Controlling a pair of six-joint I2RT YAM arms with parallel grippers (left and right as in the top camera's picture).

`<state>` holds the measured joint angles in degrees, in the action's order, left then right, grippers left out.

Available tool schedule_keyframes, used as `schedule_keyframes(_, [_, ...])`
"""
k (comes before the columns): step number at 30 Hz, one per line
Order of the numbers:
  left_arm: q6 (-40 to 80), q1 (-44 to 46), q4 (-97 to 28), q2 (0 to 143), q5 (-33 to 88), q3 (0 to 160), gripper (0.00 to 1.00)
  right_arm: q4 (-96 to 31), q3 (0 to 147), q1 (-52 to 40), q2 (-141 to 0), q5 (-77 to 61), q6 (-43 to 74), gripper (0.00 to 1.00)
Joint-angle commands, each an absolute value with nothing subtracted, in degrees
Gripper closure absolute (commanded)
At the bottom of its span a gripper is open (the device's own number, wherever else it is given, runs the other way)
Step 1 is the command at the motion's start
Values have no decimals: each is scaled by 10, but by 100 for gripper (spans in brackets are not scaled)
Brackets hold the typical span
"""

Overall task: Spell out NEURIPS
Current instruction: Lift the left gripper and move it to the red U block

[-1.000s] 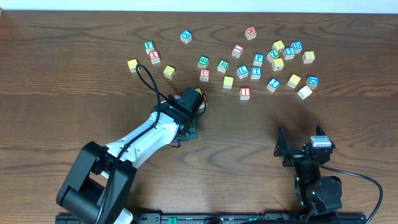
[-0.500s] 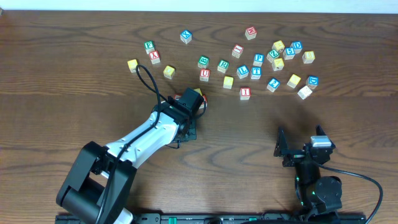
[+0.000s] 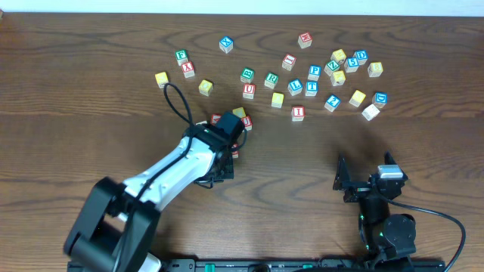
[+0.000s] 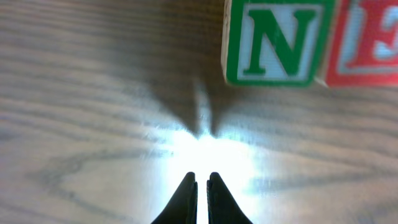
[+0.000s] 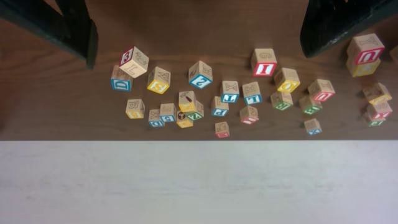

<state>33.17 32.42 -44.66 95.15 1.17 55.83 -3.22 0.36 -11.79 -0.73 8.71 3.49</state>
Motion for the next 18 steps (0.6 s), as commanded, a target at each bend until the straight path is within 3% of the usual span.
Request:
schedule_keyframes(1, [328, 326, -463, 893, 11, 554, 93, -35, 3, -114, -6, 90, 42, 1])
schedule_keyframes(8, [290, 326, -456, 763, 11, 573, 89, -35, 3, -114, -6, 91, 42, 1])
schedule_keyframes(13, [280, 325, -458, 743, 11, 631, 88, -35, 3, -114, -6, 90, 42, 1])
schedule_keyframes(18, [268, 326, -461, 776, 11, 690, 76, -35, 3, -114, -6, 90, 42, 1])
